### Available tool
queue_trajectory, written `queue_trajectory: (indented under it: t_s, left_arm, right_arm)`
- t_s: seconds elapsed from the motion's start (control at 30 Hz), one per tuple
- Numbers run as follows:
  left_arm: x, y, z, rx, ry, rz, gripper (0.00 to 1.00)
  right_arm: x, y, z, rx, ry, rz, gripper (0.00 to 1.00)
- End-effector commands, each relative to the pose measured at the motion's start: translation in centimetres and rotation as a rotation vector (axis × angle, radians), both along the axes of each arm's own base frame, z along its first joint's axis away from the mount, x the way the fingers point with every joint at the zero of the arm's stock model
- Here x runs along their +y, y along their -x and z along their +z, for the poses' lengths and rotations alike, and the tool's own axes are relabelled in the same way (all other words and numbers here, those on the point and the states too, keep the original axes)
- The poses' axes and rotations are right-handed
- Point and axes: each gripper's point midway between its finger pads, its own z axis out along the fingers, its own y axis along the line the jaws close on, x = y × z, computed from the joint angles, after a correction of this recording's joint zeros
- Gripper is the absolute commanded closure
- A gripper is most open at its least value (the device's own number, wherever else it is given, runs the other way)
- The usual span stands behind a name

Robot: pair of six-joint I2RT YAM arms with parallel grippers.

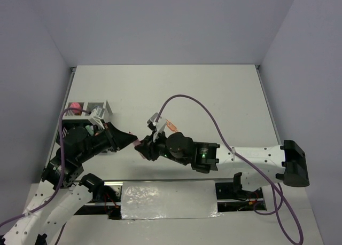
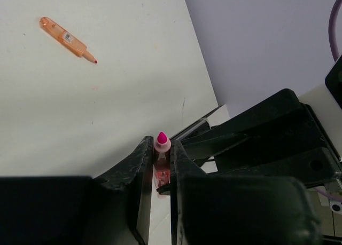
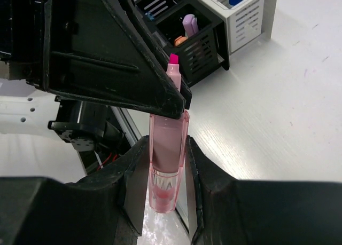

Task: Sort the stationery into containers
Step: Close the pen cap on the pen.

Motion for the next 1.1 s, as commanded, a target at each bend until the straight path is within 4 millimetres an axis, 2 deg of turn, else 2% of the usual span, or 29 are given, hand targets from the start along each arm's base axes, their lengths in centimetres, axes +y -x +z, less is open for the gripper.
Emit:
queue_trajectory:
  t_s: [0.0, 0.07, 0.17, 0.2, 0.23, 0.27, 0.37, 0.4, 0.67, 0.73, 0.77, 0.8, 0.97, 1.0, 1.03, 1.07]
  left_arm:
    - [1.3, -2.5, 7.7, -0.224, 0.125, 0.14, 1.0]
    - [1.2, -2.5, 8.7, -0.239, 0.146, 0.138, 1.0]
    - [0.7, -2.3, 9.3, -0.253, 0.167, 0.109, 1.0]
    - [0.6, -2.4, 8.9, -0.248, 0.168, 0.1, 1.0]
    - [0.3, -2.2, 8.8, -0.247, 0.178, 0.083, 1.0]
    - [0.1, -2.3, 8.0, -0.233, 0.176, 0.079, 1.0]
    - [0.0, -2.1, 7.6, -0.235, 0.197, 0.069, 1.0]
    - [0.1, -2.2, 7.1, -0.23, 0.194, 0.072, 1.0]
    - [-0.3, -1.8, 7.0, -0.235, 0.228, 0.046, 1.0]
    - [-0.2, -1.5, 7.4, -0.243, 0.267, 0.049, 1.0]
    - [-0.4, -1.4, 6.9, -0.24, 0.276, 0.038, 1.0]
    - [-0.3, -1.3, 7.6, -0.263, 0.304, 0.035, 1.0]
    - [-1.1, -0.4, 8.2, -0.292, 0.352, -0.037, 1.0]
    - [-1.5, 0.0, 8.4, -0.288, 0.369, -0.07, 1.0]
    - [-1.6, 0.2, 8.8, -0.303, 0.385, -0.086, 1.0]
    - [-1.7, 0.3, 8.6, -0.298, 0.39, -0.094, 1.0]
  right_arm:
    - [-1.9, 2.2, -6.3, 0.063, 0.172, 0.084, 0.99]
    - [-2.2, 2.1, -6.5, 0.065, 0.174, 0.072, 0.96]
    - [-2.5, 2.0, -5.6, 0.057, 0.15, 0.059, 0.67]
    - [-2.7, 1.5, -5.1, 0.052, 0.138, 0.034, 0.49]
    - [-3.0, 1.4, -4.2, 0.047, 0.116, 0.025, 0.44]
    - [-3.1, 1.1, -3.8, 0.043, 0.105, 0.01, 0.38]
    - [-3.5, 0.5, -1.6, 0.042, 0.047, -0.026, 0.31]
    - [-3.7, 0.2, -1.3, 0.042, 0.041, -0.04, 0.25]
    - [-4.8, 0.0, 0.5, 0.061, -0.035, -0.079, 0.25]
    - [-4.5, 0.6, 2.4, 0.1, -0.171, -0.042, 0.25]
    - [-4.4, 0.7, 3.1, 0.122, -0.217, -0.035, 0.26]
    - [-4.4, 0.7, 4.6, 0.141, -0.29, -0.027, 0.26]
    - [-4.2, -1.0, 5.3, 0.402, -0.465, -0.052, 0.36]
    - [-4.0, -1.1, 6.4, 0.408, -0.521, -0.023, 0.36]
    - [-4.0, -1.1, 6.0, 0.42, -0.535, 0.001, 0.36]
    - [-4.0, -1.0, 6.6, 0.437, -0.567, 0.028, 0.37]
